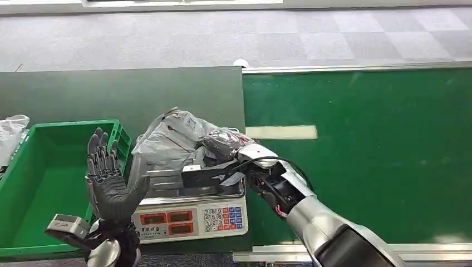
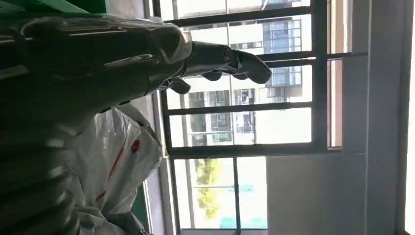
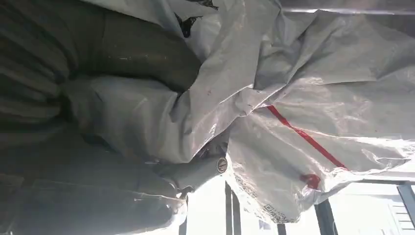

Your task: Moved the parcel from conveyor to table for the left to box.

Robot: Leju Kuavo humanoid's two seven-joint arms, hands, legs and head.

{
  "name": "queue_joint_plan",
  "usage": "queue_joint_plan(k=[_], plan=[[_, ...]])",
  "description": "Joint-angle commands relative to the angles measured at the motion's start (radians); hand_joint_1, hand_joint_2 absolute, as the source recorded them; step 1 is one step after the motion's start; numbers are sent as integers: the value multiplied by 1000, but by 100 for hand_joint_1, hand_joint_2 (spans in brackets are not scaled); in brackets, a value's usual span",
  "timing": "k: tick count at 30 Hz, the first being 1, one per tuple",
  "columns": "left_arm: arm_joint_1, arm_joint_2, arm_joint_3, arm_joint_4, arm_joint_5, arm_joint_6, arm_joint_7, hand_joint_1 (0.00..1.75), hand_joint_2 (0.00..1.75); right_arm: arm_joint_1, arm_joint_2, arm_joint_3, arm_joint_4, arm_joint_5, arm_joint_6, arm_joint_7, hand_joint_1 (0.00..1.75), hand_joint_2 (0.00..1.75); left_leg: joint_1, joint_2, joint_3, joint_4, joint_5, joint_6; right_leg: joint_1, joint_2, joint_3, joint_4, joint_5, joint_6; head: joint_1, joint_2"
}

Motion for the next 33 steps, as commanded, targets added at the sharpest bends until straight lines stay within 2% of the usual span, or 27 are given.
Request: queue_joint_plan(k=[1,7,8,10,11,12,18,27,33], plan=[[-18,4,3,41,-4,1,-4,0,175,-20,19,-6,92,-13,-20,12,175,175,0,-1,1,-1,0,0,0,-1,1,-1,0,0,0,0],[-15,4,2,42,-8,-9,-4,0,175,-12,22,-40,67,-32,-110,-25,175,175,0,0,0,-1,0,0,0,0,0,-1,0,0,0,0],[-14,5,-1,41,-12,-11,-4,0,175,-8,23,-56,60,-42,-137,-34,166,175,0,0,0,0,0,0,0,0,0,0,0,0,0,0],[-13,6,-3,40,-12,-12,-4,0,175,0,23,-84,47,-65,-163,-54,54,175,0,0,0,0,0,0,0,0,0,0,0,0,0,0],[-15,6,-3,42,-12,-13,-4,0,175,2,22,-90,44,-71,-165,-59,24,175,0,0,0,-1,0,0,0,0,0,0,0,0,0,0],[-17,7,-4,43,-12,-12,-4,0,175,8,21,-109,33,-89,-176,-79,2,175,0,-1,0,-1,1,0,0,-1,0,-1,0,0,0,0],[-28,10,-7,55,-13,-16,-4,0,175,28,19,-158,1,-137,-191,-140,0,175,0,-1,0,-1,0,0,0,-1,0,-1,0,0,0,0],[-33,10,-15,67,-17,-16,-4,0,175,57,14,-237,-45,-242,-113,-218,0,175,0,-1,0,-1,1,0,0,-1,0,-1,0,0,0,0],[-33,10,-15,67,-17,-16,-4,0,175,57,14,-237,-45,-242,-113,-218,0,175,0,-1,0,0,0,0,0,-1,0,0,0,0,0,0]])
